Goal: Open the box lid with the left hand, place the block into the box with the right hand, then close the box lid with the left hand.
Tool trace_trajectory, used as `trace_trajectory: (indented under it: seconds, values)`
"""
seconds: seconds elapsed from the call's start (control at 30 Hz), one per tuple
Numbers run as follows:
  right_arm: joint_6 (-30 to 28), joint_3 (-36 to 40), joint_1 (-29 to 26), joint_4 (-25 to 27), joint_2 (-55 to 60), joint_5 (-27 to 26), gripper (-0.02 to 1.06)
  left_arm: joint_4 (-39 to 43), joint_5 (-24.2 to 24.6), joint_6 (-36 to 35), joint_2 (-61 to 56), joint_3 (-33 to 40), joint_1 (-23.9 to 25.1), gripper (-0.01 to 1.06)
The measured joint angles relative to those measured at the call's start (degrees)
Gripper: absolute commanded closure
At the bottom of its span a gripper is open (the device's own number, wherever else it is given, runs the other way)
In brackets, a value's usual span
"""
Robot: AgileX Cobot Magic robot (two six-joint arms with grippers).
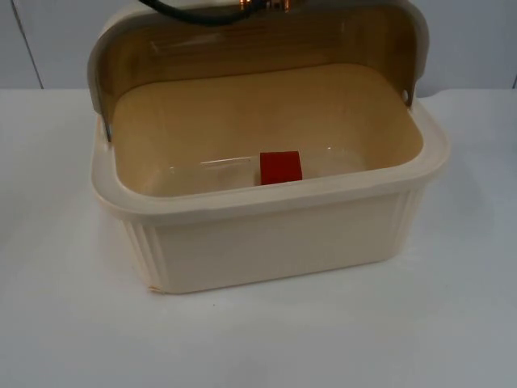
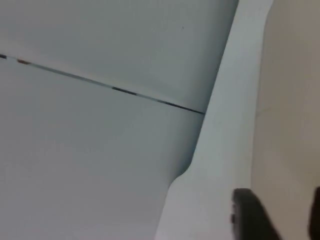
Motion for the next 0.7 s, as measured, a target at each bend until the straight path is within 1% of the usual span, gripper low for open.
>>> trace_trajectory:
  seconds: [0.03, 0.07, 0.17, 0.27, 0.5, 0.57, 0.67, 0.7]
  values:
    - [0.0, 0.0, 0.0, 0.0, 0.0, 0.0, 0.0, -0.58, 0.0, 0.0, 0.0, 0.0, 0.0, 0.94]
    - [0.0, 0.0, 0.0, 0.0, 0.0, 0.0, 0.0, -0.99, 0.0, 0.16, 0.0, 0.0, 0.0, 1.06]
    - [0.0, 0.0, 0.0, 0.0, 0.0, 0.0, 0.0, -3.2, 0.03, 1.18, 0.0, 0.0, 0.0, 1.05]
    - [0.0, 0.0, 0.0, 0.32, 0.0, 0.0, 0.0, -3.73, 0.13, 1.58, 0.0, 0.0, 0.0, 1.05]
    - [0.0, 0.0, 0.0, 0.4, 0.0, 0.0, 0.0, -10.05, 2.95, 6.96, 0.31, 0.0, 0.0, 1.05]
    - [0.0, 0.0, 0.0, 0.4, 0.0, 0.0, 0.0, -10.45, 3.38, 7.27, 0.59, 0.0, 0.0, 1.05]
    - [0.0, 0.0, 0.0, 0.4, 0.0, 0.0, 0.0, -10.83, 6.16, 7.52, 1.88, -0.1, 0.0, 1.05]
    - [0.0, 0.0, 0.0, 0.4, 0.0, 0.0, 0.0, -10.97, 6.28, 7.5, 2.38, -0.1, 0.0, 1.05]
